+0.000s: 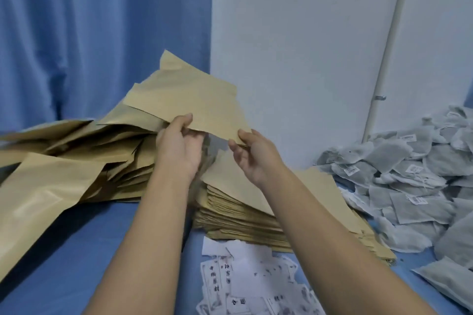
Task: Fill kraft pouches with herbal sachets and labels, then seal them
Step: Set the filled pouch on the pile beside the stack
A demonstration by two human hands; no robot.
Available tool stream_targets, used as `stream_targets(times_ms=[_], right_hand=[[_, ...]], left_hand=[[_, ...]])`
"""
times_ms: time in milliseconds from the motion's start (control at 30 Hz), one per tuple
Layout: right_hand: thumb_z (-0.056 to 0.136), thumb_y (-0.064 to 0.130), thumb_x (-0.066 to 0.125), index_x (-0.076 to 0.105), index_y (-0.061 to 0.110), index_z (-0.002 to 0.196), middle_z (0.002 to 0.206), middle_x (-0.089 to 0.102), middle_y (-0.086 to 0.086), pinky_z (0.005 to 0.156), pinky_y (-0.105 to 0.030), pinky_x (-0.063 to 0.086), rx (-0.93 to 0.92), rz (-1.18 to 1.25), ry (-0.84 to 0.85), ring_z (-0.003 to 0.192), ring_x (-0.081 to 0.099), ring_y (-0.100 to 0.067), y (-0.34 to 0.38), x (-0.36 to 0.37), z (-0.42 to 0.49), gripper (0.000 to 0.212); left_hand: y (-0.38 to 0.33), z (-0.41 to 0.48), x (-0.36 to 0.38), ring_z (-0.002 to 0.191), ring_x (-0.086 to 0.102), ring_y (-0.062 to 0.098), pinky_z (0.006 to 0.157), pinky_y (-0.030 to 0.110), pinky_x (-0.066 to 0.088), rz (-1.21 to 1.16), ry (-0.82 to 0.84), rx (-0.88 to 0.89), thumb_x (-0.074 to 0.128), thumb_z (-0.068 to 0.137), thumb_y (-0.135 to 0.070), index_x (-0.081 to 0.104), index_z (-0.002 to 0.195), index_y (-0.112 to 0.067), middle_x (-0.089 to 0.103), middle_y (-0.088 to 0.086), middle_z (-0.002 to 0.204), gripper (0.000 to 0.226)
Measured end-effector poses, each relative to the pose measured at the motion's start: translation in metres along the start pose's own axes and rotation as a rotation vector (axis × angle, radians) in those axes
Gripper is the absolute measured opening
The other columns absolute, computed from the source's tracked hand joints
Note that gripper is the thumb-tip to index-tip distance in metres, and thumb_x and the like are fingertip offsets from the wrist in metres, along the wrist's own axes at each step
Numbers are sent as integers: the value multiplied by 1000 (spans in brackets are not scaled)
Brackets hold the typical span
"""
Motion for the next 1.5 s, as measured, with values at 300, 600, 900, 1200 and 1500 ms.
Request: stream_targets(times_ms=[300,600,900,1200,1500], right_hand=[[93,-4,52,46,-8,128,118,54,-15,49,-20,56,120,-55,-31,63,62,-24,-52,98,102,36],[89,-15,51,53,-14,116,113,61,-22,90,-29,54,136,179,66,89,66,-29,-66,96,118,27],[92,-7,50,60,-1,89,76,69,-12,58,-19,56,96,113,27,63,67,-16,-57,51,83,12],[89,-1,52,66,9,91,98,69,-11,75,-24,51,-184,-871,-98,83,62,-17,-9,-70,23,17],[91,42,55,62,13,111,103,67,-14,68,-31,36,-262,-1848,203,95,60,-31,-16,-151,-23,36]], left_hand=[[-73,91,-76,56,56,10,46,17,45,537,-356,-69,49,99,-23,50,114,-12,55,5,84,18],[-101,123,-77,89,65,22,69,28,57,203,-225,35,36,100,2,40,123,0,61,17,109,24],[-76,78,-79,85,69,27,66,30,59,-121,-378,216,27,99,4,43,108,2,60,19,92,18],[56,-2,-31,67,60,14,56,18,47,298,-226,-95,35,95,2,57,86,-9,62,5,81,27],[158,-87,-25,44,55,13,42,16,42,221,-43,-367,29,79,10,58,71,-4,62,8,56,33]])
Point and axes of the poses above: each hand's wrist, its own z-axis towards the middle knuckle, its own x-axis out of the palm, y = z × x, the point moved 3 cm from there along z, towards the middle knuckle
